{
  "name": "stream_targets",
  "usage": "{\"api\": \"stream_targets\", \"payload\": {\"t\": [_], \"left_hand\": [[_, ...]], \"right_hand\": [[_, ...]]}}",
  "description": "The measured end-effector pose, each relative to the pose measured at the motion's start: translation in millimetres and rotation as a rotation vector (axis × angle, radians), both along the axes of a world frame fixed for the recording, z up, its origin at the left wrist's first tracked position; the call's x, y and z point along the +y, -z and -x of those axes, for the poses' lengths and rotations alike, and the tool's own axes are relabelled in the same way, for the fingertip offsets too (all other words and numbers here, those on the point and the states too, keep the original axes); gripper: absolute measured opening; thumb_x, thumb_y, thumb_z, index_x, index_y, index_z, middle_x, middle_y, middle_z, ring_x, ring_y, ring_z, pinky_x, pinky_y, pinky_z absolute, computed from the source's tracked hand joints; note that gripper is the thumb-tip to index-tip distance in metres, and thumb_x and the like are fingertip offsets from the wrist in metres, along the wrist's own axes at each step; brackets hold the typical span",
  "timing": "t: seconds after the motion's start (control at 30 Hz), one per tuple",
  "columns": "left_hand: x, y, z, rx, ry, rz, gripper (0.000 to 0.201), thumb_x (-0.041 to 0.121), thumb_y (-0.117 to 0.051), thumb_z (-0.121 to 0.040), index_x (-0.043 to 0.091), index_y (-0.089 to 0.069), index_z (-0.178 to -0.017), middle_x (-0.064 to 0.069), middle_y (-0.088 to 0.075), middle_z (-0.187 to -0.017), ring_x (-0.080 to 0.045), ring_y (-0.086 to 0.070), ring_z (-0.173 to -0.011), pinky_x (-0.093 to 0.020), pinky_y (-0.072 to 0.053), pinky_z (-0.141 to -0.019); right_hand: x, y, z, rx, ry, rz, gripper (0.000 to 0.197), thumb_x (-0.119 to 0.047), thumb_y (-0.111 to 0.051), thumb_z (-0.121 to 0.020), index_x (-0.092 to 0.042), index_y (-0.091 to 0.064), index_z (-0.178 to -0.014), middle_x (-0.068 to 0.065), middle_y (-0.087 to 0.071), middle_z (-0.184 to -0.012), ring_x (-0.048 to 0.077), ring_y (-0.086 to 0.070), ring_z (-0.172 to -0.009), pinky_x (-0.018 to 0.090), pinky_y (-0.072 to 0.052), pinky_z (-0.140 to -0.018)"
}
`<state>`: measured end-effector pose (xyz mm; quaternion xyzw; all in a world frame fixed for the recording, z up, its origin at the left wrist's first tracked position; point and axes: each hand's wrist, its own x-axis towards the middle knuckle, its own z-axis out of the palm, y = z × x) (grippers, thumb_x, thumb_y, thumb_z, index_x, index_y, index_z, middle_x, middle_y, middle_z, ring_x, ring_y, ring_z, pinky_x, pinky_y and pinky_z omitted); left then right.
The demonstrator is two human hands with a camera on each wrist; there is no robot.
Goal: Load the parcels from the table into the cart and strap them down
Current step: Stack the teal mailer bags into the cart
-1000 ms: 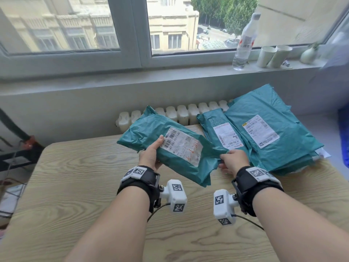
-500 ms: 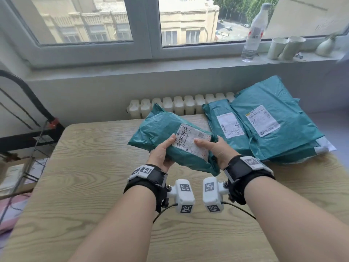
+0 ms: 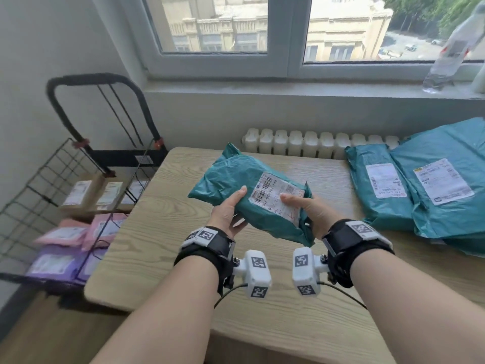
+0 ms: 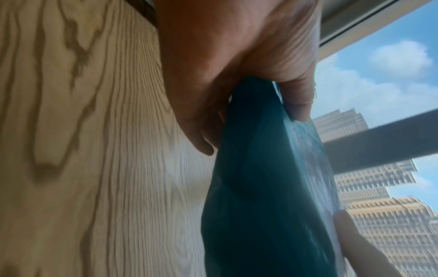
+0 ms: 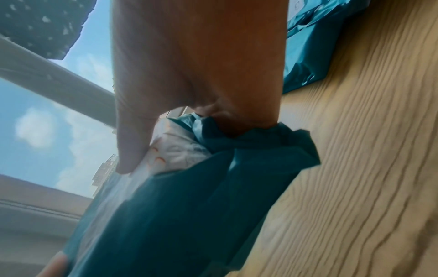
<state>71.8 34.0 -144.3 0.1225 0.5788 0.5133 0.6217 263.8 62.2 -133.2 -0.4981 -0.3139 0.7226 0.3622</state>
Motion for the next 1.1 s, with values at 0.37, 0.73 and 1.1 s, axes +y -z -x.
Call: {"api": "stream_targets", "payload": {"t": [0.37, 0.73, 1.1], "left_hand": [[-49, 6, 132, 0.020, -0.131, 0.017, 0.045, 0.039, -0.076, -0.077, 0.017, -0.064, -0.114, -0.006, -0.070, -0.114, -0.018, -0.066, -0.094, -0.030, -0.054, -0.074], [-99, 21, 324, -0.033, -0.288, 0.031, 0.056, 0.036, -0.079, -0.076, 0.011, -0.062, -0.123, -0.009, -0.072, -0.108, -0.019, -0.069, -0.089, -0.026, -0.055, -0.060], [-126, 41, 476, 0.129, -0.584, -0.015, 0.074, 0.033, -0.090, -0.059, 0.012, -0.058, -0.122, -0.009, -0.071, -0.110, -0.024, -0.071, -0.093, -0.039, -0.060, -0.075]], "right_hand": [[-16, 1, 137, -0.082, -0.213, 0.006, 0.023, -0.014, -0.073, -0.083, -0.009, -0.066, -0.105, 0.012, -0.075, -0.084, 0.023, -0.072, -0.066, 0.030, -0.058, -0.056], [-52, 7, 331, -0.149, -0.364, 0.058, 0.029, -0.021, -0.075, -0.082, -0.012, -0.066, -0.109, 0.015, -0.074, -0.098, 0.026, -0.072, -0.076, 0.032, -0.059, -0.059], [-78, 19, 475, -0.181, -0.352, -0.020, 0.036, -0.014, -0.076, -0.081, -0.007, -0.065, -0.114, 0.014, -0.075, -0.098, 0.026, -0.073, -0.083, 0.036, -0.060, -0.072]]}}
